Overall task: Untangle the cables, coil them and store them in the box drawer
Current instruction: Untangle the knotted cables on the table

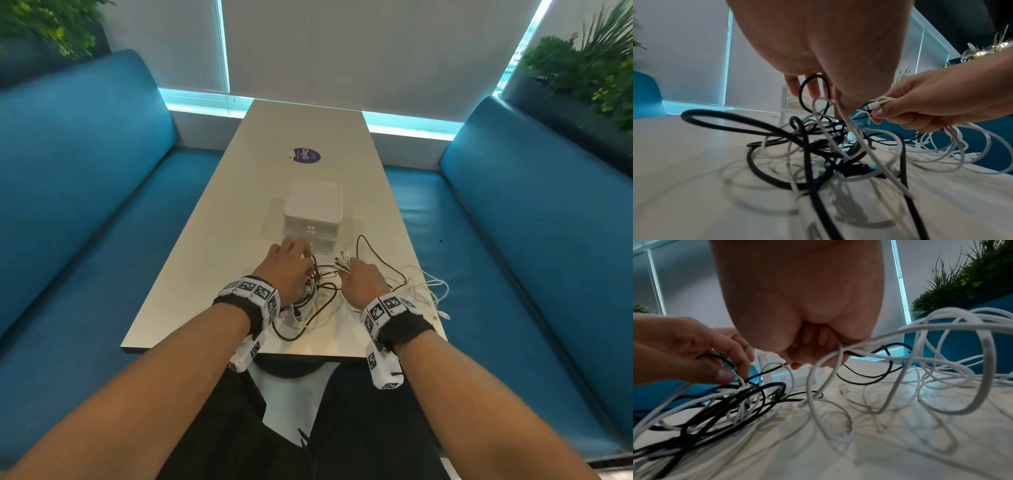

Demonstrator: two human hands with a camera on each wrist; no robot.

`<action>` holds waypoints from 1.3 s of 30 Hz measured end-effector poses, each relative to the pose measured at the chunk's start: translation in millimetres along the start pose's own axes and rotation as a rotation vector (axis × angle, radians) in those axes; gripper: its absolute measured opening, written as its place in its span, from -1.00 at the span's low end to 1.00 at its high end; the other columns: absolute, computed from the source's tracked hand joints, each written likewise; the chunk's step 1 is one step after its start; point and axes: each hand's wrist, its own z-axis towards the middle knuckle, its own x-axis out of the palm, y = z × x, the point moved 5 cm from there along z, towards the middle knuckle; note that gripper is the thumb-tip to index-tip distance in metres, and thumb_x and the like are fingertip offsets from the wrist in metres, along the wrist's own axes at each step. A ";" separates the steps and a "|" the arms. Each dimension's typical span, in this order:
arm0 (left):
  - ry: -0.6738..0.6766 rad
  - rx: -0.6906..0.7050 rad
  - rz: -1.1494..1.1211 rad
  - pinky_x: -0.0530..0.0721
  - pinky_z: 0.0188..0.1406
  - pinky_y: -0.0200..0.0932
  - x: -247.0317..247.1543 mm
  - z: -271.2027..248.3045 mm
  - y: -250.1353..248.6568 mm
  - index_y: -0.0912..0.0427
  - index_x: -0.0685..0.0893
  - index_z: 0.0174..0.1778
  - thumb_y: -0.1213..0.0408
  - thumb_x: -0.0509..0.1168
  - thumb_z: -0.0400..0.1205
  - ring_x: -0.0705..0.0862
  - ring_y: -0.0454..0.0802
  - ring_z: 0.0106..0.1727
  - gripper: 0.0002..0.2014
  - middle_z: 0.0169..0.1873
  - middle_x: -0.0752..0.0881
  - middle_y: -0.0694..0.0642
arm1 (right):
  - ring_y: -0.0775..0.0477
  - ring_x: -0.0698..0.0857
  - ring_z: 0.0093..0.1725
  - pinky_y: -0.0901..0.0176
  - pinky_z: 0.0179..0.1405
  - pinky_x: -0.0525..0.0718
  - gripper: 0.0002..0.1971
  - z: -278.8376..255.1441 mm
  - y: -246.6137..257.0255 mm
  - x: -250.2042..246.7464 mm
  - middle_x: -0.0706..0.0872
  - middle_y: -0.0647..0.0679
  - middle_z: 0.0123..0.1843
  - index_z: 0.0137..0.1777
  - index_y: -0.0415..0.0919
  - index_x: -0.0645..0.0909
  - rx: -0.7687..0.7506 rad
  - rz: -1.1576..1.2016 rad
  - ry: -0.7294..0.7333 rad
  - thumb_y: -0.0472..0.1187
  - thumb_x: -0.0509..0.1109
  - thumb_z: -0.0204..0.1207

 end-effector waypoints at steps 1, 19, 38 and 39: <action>0.015 0.005 0.024 0.35 0.38 0.03 0.1 -0.9 -1.8 0.02 0.69 0.26 0.22 0.30 0.61 0.36 0.12 0.39 -0.70 0.35 0.45 0.05 | -0.34 0.66 0.18 0.04 0.00 0.53 -0.68 0.2 2.8 -0.4 0.70 -0.31 0.20 0.28 -0.25 0.54 -0.024 0.016 -0.001 -0.05 0.17 0.72; -0.031 0.060 0.270 0.25 0.34 0.17 -18.1 -7.5 7.2 -0.13 0.70 0.13 -0.11 0.15 0.74 0.46 0.10 0.29 -0.73 0.12 0.66 -0.09 | -0.31 0.69 0.13 0.05 -0.10 0.52 -0.69 0.2 -3.2 -9.0 0.69 -0.22 0.18 0.28 -0.13 0.55 0.049 -0.111 -0.024 0.02 0.18 0.70; 0.071 0.006 0.128 0.24 0.43 0.18 0.9 -5.8 -10.8 -0.02 0.76 0.21 0.09 0.27 0.67 0.39 0.09 0.41 -0.74 0.32 0.59 -0.03 | -0.31 0.68 0.12 0.06 -0.08 0.51 -0.69 -10.0 2.9 -12.4 0.69 -0.26 0.17 0.26 -0.18 0.55 -0.001 -0.086 0.023 0.00 0.19 0.71; 0.076 -0.007 0.092 0.22 0.44 0.18 1.6 -6.0 -9.7 -0.04 0.77 0.21 0.07 0.28 0.68 0.36 0.09 0.43 -0.74 0.34 0.58 -0.05 | -0.31 0.69 0.12 0.05 -0.07 0.53 -0.70 -10.1 3.1 -12.4 0.70 -0.26 0.17 0.25 -0.19 0.56 -0.002 -0.082 0.022 0.00 0.19 0.71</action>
